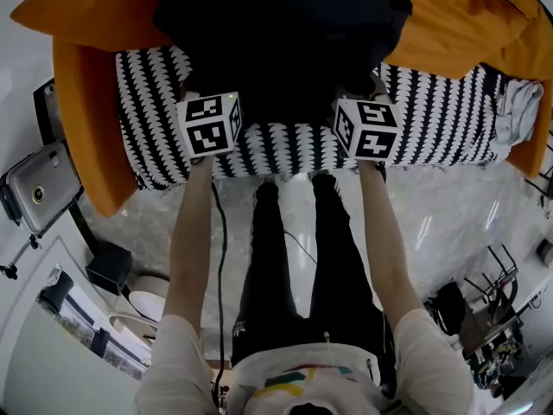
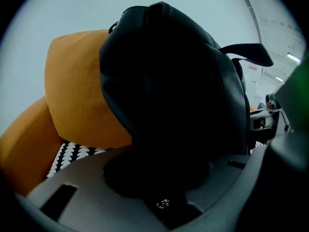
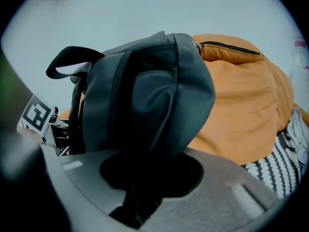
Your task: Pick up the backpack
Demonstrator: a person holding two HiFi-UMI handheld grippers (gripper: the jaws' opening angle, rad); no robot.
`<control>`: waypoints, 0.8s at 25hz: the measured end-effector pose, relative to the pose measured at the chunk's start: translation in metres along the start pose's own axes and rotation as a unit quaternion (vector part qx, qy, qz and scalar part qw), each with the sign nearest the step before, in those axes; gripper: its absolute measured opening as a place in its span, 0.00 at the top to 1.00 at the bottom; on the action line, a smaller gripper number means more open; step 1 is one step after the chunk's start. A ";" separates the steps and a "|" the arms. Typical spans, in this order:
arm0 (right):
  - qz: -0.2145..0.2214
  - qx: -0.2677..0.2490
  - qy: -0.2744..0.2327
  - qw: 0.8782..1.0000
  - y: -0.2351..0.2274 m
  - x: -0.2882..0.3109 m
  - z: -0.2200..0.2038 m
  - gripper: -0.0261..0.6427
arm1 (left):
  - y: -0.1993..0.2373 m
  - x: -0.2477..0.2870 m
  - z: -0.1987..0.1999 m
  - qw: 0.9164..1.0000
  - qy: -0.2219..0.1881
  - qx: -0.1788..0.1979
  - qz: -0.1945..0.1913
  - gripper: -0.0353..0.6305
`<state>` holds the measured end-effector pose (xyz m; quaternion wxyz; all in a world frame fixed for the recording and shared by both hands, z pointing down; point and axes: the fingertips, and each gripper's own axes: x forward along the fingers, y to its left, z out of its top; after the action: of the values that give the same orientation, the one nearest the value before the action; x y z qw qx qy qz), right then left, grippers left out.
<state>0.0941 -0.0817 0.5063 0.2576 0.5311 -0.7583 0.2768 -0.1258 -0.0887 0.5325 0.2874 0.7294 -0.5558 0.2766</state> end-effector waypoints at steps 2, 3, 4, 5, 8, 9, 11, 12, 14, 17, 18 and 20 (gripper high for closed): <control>-0.003 -0.005 -0.003 1.000 0.002 0.002 0.003 0.80 | 0.002 0.001 0.002 1.000 -0.002 -0.002 0.007 0.75; -0.004 -0.007 -0.005 1.000 0.002 0.002 0.003 0.81 | 0.002 0.002 0.003 1.000 -0.002 -0.003 0.009 0.76; -0.004 -0.008 -0.007 1.000 0.002 0.003 0.003 0.81 | 0.001 0.002 0.003 1.000 -0.002 -0.003 0.011 0.76; -0.003 -0.009 -0.008 1.000 0.002 0.003 0.003 0.81 | 0.001 0.001 0.003 1.000 -0.004 -0.002 0.012 0.77; -0.002 -0.011 -0.011 1.000 0.002 0.000 0.003 0.81 | -0.002 -0.003 0.003 1.000 -0.013 0.004 0.012 0.78; -0.002 -0.012 -0.013 1.000 0.002 -0.001 0.003 0.81 | -0.003 -0.005 0.004 1.000 -0.016 0.004 0.010 0.79; -0.003 -0.015 -0.018 1.000 0.002 -0.005 0.004 0.81 | -0.006 -0.009 0.005 1.000 -0.022 0.003 0.008 0.80; -0.005 -0.017 -0.021 1.000 0.001 -0.008 0.005 0.82 | -0.009 -0.011 0.006 1.000 -0.024 0.003 0.008 0.80; -0.007 -0.020 -0.026 0.999 0.000 -0.013 0.007 0.82 | -0.013 -0.017 0.008 1.000 -0.029 0.005 0.008 0.81; -0.007 -0.026 -0.032 0.999 -0.001 -0.016 0.012 0.82 | -0.016 -0.021 0.014 0.999 -0.036 0.006 0.010 0.82; -0.007 -0.028 -0.036 0.999 0.001 -0.016 0.016 0.83 | -0.014 -0.023 0.017 0.999 -0.039 0.007 0.011 0.82; -0.008 -0.036 -0.048 0.998 0.006 -0.023 0.028 0.83 | -0.012 -0.033 0.027 0.999 -0.049 0.006 0.012 0.82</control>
<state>0.0922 -0.0847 0.4696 0.2421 0.5404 -0.7747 0.2216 -0.1196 -0.0842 0.4884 0.2522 0.7371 -0.5762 0.2473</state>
